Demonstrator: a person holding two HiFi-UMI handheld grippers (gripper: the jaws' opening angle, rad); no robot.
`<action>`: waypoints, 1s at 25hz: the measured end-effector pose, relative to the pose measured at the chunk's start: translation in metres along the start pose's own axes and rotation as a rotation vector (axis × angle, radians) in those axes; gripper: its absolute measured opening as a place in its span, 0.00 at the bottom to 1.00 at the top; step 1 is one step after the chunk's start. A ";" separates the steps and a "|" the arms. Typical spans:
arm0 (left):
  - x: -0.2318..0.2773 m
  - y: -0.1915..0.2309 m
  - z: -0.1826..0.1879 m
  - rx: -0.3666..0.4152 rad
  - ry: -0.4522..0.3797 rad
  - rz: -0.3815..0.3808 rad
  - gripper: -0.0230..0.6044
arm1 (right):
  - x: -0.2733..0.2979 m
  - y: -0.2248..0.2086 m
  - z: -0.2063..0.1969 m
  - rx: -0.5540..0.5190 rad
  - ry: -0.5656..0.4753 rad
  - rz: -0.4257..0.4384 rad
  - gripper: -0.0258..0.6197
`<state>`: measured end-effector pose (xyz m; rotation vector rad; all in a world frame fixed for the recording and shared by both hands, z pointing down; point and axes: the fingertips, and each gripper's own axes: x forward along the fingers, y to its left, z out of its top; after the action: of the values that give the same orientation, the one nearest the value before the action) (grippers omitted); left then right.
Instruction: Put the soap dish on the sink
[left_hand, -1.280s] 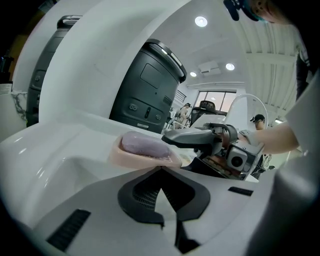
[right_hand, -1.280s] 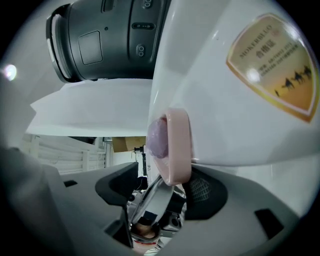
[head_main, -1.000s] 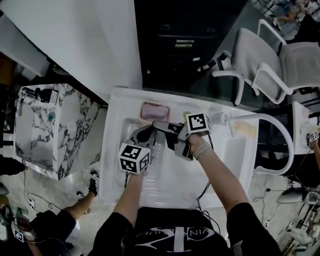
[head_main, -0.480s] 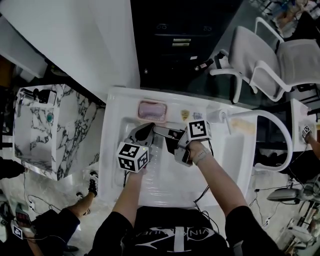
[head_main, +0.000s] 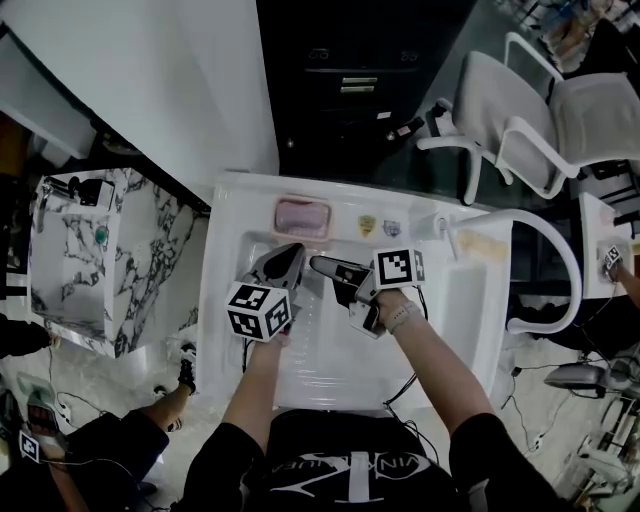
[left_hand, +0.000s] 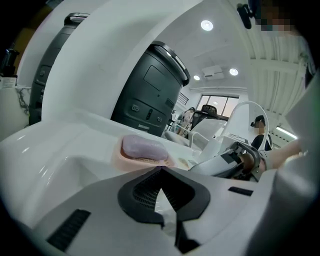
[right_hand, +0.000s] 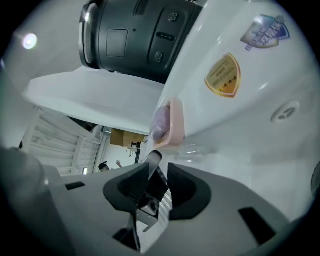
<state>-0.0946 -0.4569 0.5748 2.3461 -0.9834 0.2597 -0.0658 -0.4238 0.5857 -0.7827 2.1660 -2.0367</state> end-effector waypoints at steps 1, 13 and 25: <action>-0.002 -0.001 0.001 -0.001 -0.003 0.001 0.06 | -0.001 0.002 -0.001 -0.030 -0.001 -0.006 0.22; -0.024 -0.008 0.011 0.016 -0.045 0.025 0.06 | -0.021 0.033 0.001 -0.477 -0.110 -0.094 0.10; -0.061 -0.012 0.031 0.040 -0.114 0.072 0.06 | -0.053 0.055 0.003 -0.920 -0.216 -0.329 0.09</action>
<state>-0.1306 -0.4324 0.5207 2.3869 -1.1287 0.1769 -0.0357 -0.4057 0.5178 -1.4170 2.9384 -0.8464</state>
